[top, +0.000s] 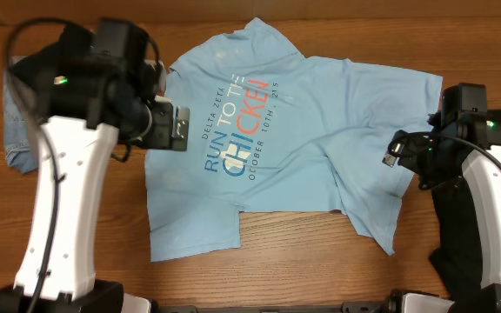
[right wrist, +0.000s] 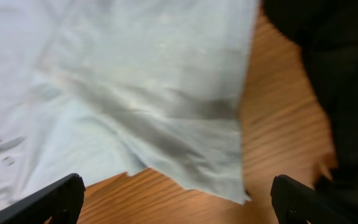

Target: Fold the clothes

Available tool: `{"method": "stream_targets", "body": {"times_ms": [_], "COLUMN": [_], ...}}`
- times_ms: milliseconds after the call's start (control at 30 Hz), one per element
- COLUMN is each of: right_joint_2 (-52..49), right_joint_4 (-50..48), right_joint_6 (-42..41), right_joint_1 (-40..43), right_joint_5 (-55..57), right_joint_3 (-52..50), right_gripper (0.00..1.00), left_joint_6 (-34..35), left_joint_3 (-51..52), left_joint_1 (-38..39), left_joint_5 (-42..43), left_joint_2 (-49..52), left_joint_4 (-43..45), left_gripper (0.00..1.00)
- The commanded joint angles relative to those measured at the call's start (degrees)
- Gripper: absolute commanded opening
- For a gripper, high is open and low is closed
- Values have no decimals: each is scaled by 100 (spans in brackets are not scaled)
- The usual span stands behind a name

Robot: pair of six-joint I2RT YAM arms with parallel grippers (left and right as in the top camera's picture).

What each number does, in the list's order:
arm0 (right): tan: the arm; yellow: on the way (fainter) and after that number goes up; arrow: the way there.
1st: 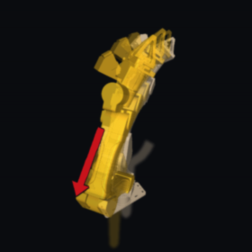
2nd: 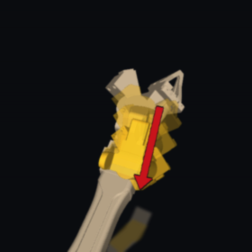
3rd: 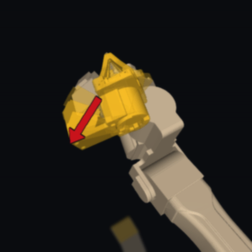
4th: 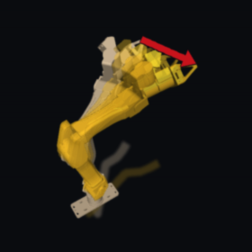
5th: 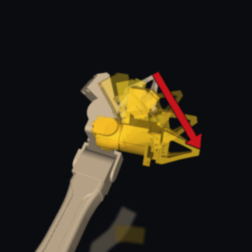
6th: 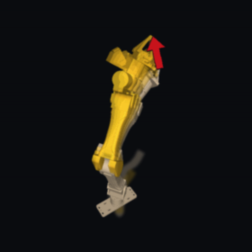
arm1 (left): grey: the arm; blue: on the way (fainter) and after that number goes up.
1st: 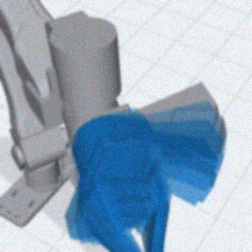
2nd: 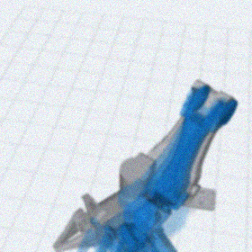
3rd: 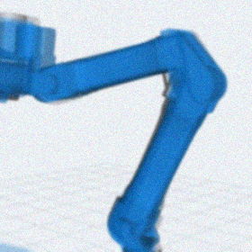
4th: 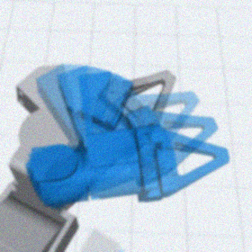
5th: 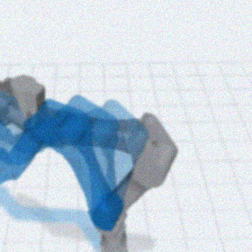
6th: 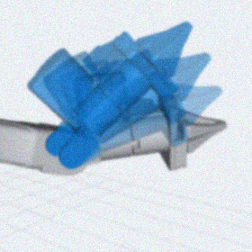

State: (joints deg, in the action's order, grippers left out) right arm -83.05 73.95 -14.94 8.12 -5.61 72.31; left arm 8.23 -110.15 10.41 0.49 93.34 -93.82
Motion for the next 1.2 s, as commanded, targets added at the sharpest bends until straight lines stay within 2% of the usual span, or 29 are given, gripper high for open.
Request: {"method": "stream_targets", "body": {"times_ms": [0,200,267,467,633,667,733,800,833,967,1067,1167], "right_joint_2": [7,7,7,7,7,7,4,4,4,0,-68,-254], "right_joint_4": [-72,-4,2,-15,-20,-22,-22,-50,-68,-275,-446,-520], "right_joint_6": [299,302,302,299,299,297,254,39,-46,-431,-553,-638], "right_joint_1": [-11,-11,-11,-11,-11,-11,-11,-11,-11,-11,-11,-11], "right_joint_5": [-697,-866,-863,-866,-863,-863,-861,-756,-675,-339,-343,-343], "right_joint_3": [79,79,79,79,79,79,79,79,79,42,-74,-286], "right_gripper": [100,100,100,100,100,100,100,100,100,100,99,93], "left_joint_6": [723,1436,1425,1064,584,586,586,592,599,898,839,612], "left_joint_3": [1534,3569,3967,4800,4957,4957,4957,4957,4948,4680,4306,4100], "left_joint_1": [11,-208,-411,-1058,-1174,-1174,-1182,-1263,-1327,-1985,-2717,-3095], "left_joint_5": [-111,-295,-306,-190,529,531,354,-13,-157,-586,-337,66], "left_joint_2": [42,205,282,721,1349,1449,1593,1620,1606,1591,1556,1554], "left_joint_4": [697,2124,2546,3598,4035,4035,4013,3921,3858,3357,3126,3097], "left_gripper": [100,100,100,100,99,93,66,16,4,4,4,4]}}
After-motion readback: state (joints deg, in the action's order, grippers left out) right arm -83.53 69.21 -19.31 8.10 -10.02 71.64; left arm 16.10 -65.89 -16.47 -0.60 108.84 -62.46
